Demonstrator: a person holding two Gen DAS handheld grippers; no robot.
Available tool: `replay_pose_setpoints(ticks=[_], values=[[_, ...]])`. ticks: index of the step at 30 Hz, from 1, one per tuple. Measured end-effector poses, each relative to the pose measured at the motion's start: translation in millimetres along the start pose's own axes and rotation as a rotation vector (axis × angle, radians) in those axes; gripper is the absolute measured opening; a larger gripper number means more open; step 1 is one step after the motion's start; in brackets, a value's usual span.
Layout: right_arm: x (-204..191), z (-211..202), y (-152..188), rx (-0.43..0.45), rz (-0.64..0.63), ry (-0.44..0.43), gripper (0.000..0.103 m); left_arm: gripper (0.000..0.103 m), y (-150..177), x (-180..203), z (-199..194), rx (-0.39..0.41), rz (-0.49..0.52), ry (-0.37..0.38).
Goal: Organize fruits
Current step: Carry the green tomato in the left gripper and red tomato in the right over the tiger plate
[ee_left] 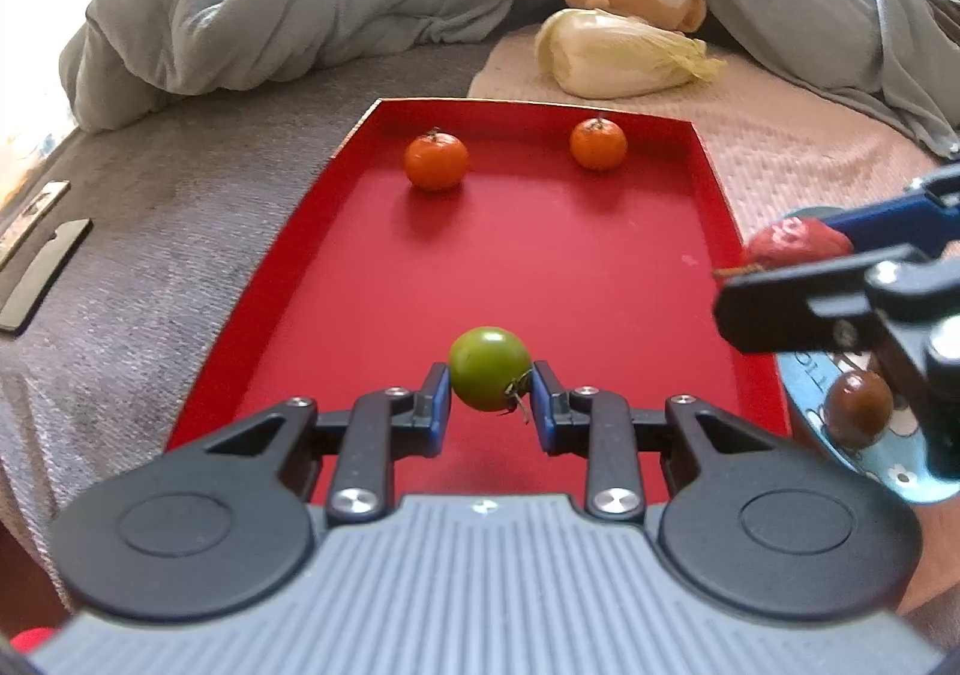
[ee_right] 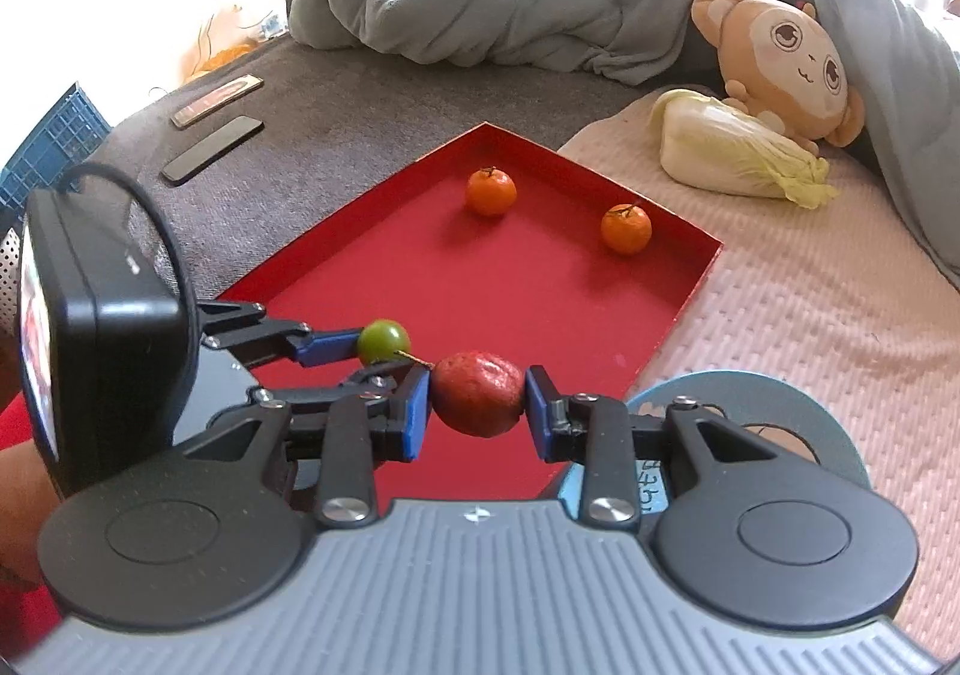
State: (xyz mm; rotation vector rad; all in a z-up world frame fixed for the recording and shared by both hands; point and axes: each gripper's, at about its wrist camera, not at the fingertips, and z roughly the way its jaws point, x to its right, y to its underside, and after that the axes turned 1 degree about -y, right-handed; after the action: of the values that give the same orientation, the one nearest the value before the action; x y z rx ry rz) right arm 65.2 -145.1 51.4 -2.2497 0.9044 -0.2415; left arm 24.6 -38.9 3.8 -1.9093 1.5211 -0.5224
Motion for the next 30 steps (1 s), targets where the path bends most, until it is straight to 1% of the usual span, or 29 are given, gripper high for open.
replay_pose_setpoints(ticks=[7, 13, 24, 30], values=[[15, -8, 6, 0.006, 0.025, 0.008, 0.038, 0.031, -2, 8, -4, 0.009, 0.003, 0.003], [24, -23, 15, 0.017, 0.040, 0.011, 0.039, 0.031, -3, 19, -9, 0.014, 0.010, 0.007], [44, -49, 35, 0.041, 0.078, 0.051, 0.039, 0.031, -7, 37, -25, 0.044, 0.022, 0.034], [58, -62, 40, 0.067, 0.112, 0.078, 0.039, 0.031, -8, 46, -32, 0.053, 0.034, 0.057]])
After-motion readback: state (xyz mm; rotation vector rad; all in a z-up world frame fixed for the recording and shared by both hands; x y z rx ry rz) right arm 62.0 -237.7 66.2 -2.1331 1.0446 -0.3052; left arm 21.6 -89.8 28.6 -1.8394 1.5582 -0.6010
